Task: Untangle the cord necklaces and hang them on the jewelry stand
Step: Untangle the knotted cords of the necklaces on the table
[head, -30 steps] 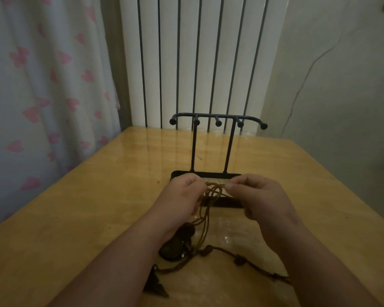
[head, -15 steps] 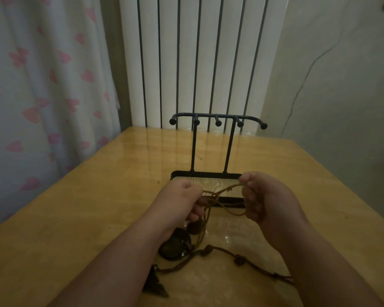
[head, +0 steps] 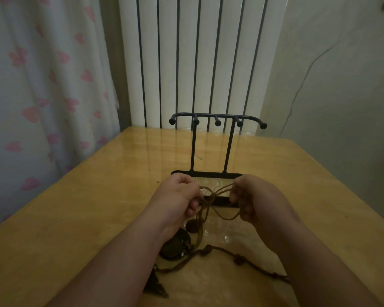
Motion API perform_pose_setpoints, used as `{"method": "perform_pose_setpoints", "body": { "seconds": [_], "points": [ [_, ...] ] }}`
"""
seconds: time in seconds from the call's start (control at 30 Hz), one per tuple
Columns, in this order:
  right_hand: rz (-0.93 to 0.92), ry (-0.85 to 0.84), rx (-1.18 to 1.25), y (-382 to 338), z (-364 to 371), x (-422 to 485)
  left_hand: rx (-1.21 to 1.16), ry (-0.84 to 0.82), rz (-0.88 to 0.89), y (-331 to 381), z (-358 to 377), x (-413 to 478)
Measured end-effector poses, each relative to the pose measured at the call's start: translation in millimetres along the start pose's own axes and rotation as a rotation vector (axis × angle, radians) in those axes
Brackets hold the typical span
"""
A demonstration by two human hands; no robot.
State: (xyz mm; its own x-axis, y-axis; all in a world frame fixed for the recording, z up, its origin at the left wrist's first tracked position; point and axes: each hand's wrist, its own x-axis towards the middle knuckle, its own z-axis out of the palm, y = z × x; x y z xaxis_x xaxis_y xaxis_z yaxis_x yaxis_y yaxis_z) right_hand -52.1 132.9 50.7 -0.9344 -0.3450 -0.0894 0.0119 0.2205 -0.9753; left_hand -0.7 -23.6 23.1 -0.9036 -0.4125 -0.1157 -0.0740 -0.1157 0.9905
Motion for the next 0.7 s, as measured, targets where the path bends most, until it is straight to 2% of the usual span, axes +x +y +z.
{"method": "perform_pose_setpoints", "body": {
  "seconds": [0.1,0.2,0.4,0.53,0.6,0.7],
  "points": [
    [0.037,-0.026,0.3,0,-5,-2,0.104,0.023,0.019,1,1,0],
    [0.039,-0.062,0.345,2,-9,-5,0.158,0.014,0.041,1,1,-1],
    [0.056,-0.056,-0.027,-6,-6,-4,0.236,-0.018,0.108,2,3,-4],
    [-0.117,-0.089,-0.399,2,-3,-8,0.229,-0.013,0.144,2,4,-5],
    [-0.13,-0.094,-0.527,6,-1,-7,0.199,-0.022,0.147,2,4,-6],
    [-0.151,-0.04,-0.467,5,0,-5,0.082,-0.06,0.129,2,4,-7]
  ]
}}
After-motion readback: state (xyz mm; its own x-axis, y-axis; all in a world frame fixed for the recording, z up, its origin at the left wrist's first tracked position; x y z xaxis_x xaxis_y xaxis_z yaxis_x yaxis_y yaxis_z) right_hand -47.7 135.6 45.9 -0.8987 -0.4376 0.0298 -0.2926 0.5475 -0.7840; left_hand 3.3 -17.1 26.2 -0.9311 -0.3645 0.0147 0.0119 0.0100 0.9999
